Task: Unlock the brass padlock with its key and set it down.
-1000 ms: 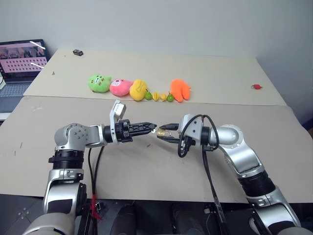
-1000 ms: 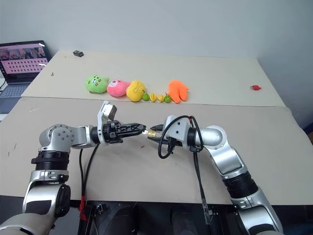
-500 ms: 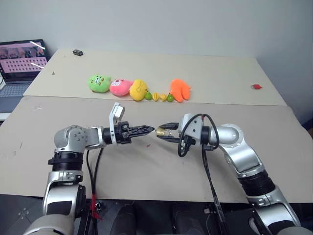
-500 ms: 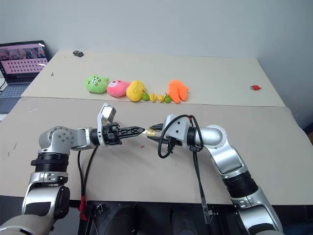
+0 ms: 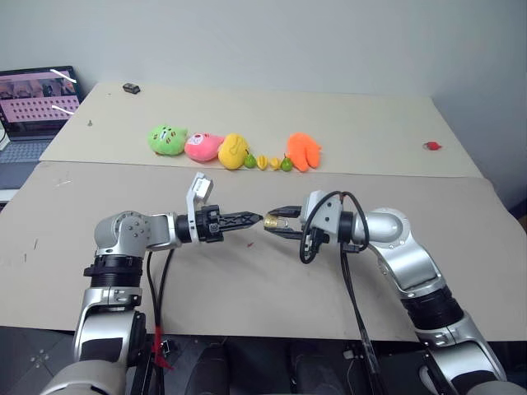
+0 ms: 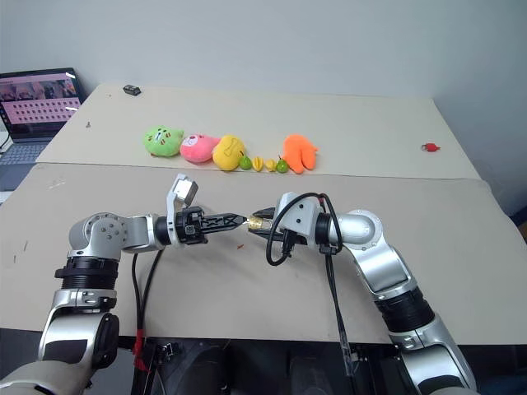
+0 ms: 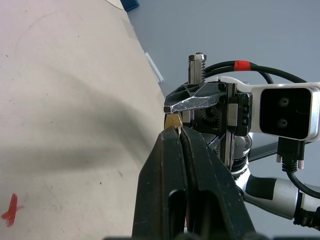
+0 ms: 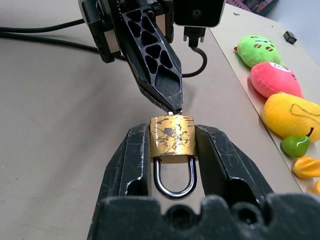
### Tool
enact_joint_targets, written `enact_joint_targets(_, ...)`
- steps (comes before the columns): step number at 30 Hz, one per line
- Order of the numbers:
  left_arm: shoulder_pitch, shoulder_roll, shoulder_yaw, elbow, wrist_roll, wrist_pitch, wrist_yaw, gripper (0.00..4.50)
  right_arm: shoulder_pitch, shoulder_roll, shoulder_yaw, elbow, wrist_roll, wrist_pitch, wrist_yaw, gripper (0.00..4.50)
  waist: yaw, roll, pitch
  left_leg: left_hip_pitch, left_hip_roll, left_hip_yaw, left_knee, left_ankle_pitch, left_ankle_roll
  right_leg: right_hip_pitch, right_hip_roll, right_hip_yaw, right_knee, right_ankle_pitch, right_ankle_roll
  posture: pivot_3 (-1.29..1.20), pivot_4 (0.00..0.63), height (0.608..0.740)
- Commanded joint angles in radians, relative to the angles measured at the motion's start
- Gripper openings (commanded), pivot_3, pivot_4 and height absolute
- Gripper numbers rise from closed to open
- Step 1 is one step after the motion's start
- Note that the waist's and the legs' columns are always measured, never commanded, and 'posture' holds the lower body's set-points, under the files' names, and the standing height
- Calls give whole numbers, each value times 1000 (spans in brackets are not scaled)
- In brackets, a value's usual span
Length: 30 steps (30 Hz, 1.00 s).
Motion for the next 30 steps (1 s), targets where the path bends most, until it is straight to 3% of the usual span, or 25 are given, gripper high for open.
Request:
enact_joint_targets(1,11,-8,-18,-32,63,-156,-24,65,-17,1,-17,-20,9,-3,-6,933,1,0,0,0,0,0,0,0,0,0,0,0,0,0,0,0,150,722)
enact_joint_targets(6,23,-16,-61,-55,111,-282,-80,65,-24,2,-15,-13,10,-9,-7,933,2,0,0,0,0,0,0,0,0,0,0,0,0,0,0,0,150,722)
enact_joint_targets(20,11,5,-26,-62,24,-122,-124,65,-28,7,-16,-9,8,-13,-6,933,0,0,0,0,0,0,0,0,0,0,0,0,0,0,0,0,150,722)
enact_joint_targets(26,49,8,-48,-123,64,-234,-151,65,-35,11,-13,0,8,-21,-2,933,1,0,0,0,0,0,0,0,0,0,0,0,0,0,0,0,150,722)
enact_joint_targets(30,91,37,-129,-182,161,-408,-229,65,-41,15,-14,6,8,-22,0,933,1,0,0,0,0,0,0,0,0,0,0,0,0,0,0,0,150,722)
